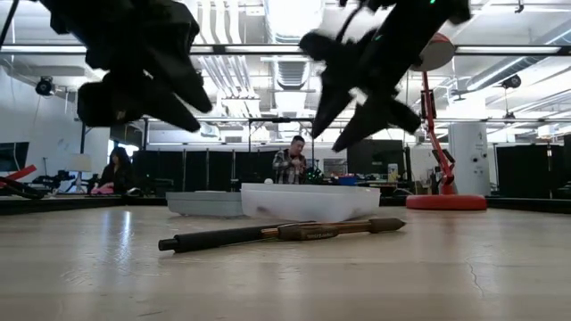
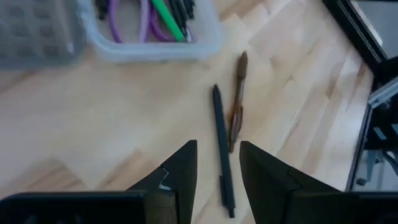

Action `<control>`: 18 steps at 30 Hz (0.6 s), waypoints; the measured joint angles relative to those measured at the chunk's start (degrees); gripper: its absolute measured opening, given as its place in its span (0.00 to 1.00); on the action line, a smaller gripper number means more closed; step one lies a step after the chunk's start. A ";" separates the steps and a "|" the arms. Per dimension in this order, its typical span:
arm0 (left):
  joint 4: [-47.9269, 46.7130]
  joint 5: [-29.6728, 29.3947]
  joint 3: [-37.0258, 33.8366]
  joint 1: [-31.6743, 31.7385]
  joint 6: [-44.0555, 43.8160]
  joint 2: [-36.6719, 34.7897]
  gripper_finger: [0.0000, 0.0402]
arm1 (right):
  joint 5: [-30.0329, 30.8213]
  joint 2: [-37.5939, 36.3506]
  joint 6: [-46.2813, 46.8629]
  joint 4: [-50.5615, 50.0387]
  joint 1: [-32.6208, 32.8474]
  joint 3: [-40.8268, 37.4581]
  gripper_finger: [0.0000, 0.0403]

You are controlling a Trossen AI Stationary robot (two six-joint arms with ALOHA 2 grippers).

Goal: Pick & place school supplies into a supply box
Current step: Put the black pen into the gray supply box

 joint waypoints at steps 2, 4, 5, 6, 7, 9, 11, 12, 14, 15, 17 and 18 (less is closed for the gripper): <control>1.52 0.57 0.02 -0.07 -0.03 1.97 0.26 | -2.31 -1.40 -7.68 -2.14 1.67 0.00 0.48; 2.34 2.90 0.03 -0.11 -2.24 4.33 0.26 | -3.19 -2.93 -10.61 -5.99 3.49 0.04 0.48; 2.78 3.83 0.33 0.08 -3.84 5.67 0.26 | -3.17 -3.57 -10.83 -8.03 4.32 0.04 0.48; 2.83 4.46 0.82 0.11 -4.63 6.94 0.26 | -3.14 -4.35 -10.59 -10.19 5.13 0.04 0.48; 2.38 4.65 1.72 0.11 -4.74 8.58 0.26 | -2.57 -4.90 -9.46 -12.59 6.01 0.04 0.47; 2.04 5.52 4.65 0.11 -4.38 11.75 0.26 | -0.78 -6.04 -6.66 -17.26 7.63 0.04 0.47; 0.31 5.98 8.14 -0.01 -2.63 15.00 0.26 | 0.85 -6.74 -5.69 -19.50 9.24 0.02 0.47; -0.72 6.37 10.41 -0.03 -1.76 16.66 0.26 | 1.07 -7.09 -5.70 -20.41 9.91 0.02 0.47; -5.67 6.79 15.07 -0.04 -0.69 19.86 0.26 | 1.14 -7.27 -5.50 -20.83 10.89 0.02 0.48; -9.09 6.79 17.48 -0.04 -0.25 21.41 0.26 | 1.08 -7.41 -5.19 -21.06 11.24 0.04 0.48; -13.91 7.16 22.47 -0.04 0.64 24.44 0.26 | 0.95 -7.55 -4.66 -22.19 11.91 0.02 0.48; -16.51 7.30 24.52 -0.02 1.19 25.65 0.26 | 0.96 -7.57 -4.43 -22.15 12.13 0.02 0.48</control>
